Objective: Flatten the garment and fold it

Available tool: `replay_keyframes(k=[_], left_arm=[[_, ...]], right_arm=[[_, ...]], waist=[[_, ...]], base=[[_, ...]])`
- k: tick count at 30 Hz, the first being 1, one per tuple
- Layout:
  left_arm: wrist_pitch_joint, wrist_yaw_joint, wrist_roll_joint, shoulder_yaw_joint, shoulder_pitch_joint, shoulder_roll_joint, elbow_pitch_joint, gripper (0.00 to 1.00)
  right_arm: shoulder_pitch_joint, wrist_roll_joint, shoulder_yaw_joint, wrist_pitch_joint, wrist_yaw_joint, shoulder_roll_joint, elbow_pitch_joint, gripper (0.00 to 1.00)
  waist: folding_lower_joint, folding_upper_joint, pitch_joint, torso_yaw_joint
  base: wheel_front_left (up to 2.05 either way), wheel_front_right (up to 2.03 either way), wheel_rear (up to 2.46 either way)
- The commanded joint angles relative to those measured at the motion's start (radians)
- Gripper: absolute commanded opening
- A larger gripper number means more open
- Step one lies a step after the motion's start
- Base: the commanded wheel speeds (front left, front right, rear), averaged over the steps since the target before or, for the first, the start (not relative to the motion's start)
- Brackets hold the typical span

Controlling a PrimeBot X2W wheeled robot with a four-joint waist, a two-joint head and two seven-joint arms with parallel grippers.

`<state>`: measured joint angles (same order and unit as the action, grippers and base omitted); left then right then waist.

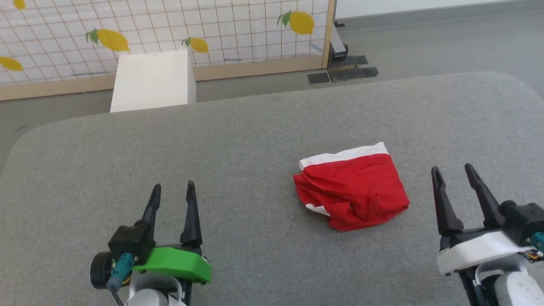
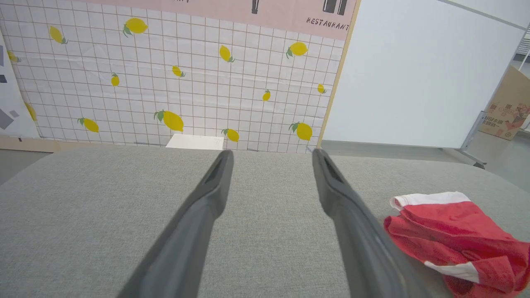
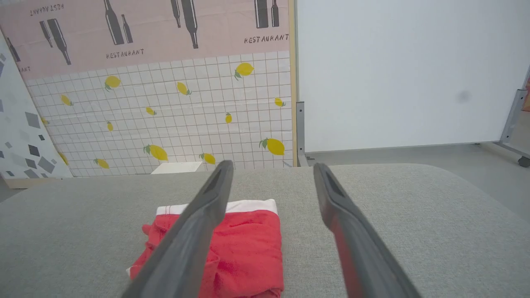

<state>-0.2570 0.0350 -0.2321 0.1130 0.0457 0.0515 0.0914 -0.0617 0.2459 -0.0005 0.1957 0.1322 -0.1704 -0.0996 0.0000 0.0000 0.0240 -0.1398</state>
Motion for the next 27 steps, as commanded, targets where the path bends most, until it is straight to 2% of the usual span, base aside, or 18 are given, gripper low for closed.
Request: replay_keyframes(k=[1, 11, 24, 27], left_arm=[[-0.005, -0.003, -0.007, 0.001, -0.018, -0.001, 0.004, 1.0], [-0.005, -0.002, -0.014, -0.002, -0.055, -0.001, 0.007, 1.0], [-0.005, 0.0, -0.015, -0.007, -0.064, -0.001, 0.006, 1.0], [-0.005, 0.001, -0.017, -0.007, -0.062, -0.001, 0.004, 1.0]], right_arm=[[0.018, -0.008, 0.008, 0.011, -0.002, 0.003, 0.001, 1.0], [0.049, -0.006, 0.039, 0.024, -0.002, -0.018, -0.038, 1.0], [0.052, 0.0, 0.032, 0.025, -0.002, -0.009, -0.041, 1.0], [0.05, 0.035, 0.036, 0.009, -0.002, -0.002, -0.047, 1.0]], waist=[[0.0, 0.0, -0.007, -0.004], [0.0, 0.0, -0.022, 0.012], [0.0, 0.0, -0.026, 0.018], [0.0, 0.0, -0.022, 0.019]], base=[[0.0, 0.0, 0.0], [0.0, 0.0, 0.0], [0.0, 0.0, 0.0], [0.0, 0.0, 0.0]])
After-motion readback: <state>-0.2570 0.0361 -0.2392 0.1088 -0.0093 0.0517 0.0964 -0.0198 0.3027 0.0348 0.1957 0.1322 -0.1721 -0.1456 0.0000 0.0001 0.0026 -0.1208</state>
